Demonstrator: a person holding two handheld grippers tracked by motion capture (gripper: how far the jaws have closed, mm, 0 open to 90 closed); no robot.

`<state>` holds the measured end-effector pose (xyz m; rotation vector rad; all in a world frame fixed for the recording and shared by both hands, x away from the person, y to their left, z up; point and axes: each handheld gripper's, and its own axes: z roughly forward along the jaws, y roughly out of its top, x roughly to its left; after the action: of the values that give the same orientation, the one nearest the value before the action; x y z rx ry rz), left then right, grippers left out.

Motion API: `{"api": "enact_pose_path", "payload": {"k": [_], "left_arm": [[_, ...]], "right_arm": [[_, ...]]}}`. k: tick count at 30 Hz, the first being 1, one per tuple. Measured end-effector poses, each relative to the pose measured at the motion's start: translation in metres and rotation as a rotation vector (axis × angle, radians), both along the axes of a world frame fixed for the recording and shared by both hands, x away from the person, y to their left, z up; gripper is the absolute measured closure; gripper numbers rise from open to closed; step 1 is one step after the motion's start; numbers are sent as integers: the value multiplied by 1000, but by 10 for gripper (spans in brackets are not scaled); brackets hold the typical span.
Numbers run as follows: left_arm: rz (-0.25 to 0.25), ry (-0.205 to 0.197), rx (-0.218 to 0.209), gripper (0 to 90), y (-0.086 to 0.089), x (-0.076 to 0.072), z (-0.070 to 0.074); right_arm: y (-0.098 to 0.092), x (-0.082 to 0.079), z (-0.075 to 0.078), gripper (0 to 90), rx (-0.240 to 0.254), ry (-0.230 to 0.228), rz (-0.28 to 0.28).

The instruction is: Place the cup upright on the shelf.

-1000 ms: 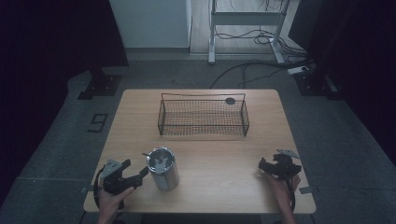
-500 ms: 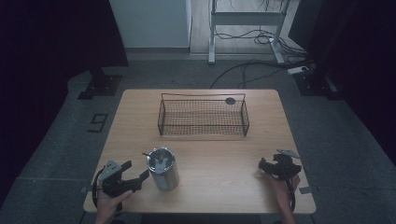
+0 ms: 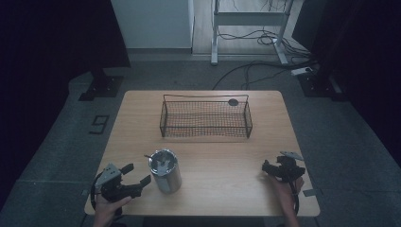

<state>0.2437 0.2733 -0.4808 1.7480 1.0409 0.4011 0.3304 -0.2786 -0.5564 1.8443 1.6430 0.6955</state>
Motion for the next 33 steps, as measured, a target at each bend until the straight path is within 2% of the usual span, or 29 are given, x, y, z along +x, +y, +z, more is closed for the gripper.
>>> {"api": "enact_pose_path", "payload": {"k": [10, 19, 28, 33], "left_arm": [[-83, -6, 40, 6, -22, -1, 1], [-88, 8, 70, 0, -40, 3, -1], [-128, 23, 98, 0, -60, 7, -5], [-86, 41, 99, 0, -69, 16, -3]], "right_arm": [[0, 0, 0, 0, 0, -1, 0], [0, 0, 0, 0, 1, -2, -2], [0, 0, 0, 0, -1, -1, 0], [0, 0, 0, 0, 1, -3, 0]]}}
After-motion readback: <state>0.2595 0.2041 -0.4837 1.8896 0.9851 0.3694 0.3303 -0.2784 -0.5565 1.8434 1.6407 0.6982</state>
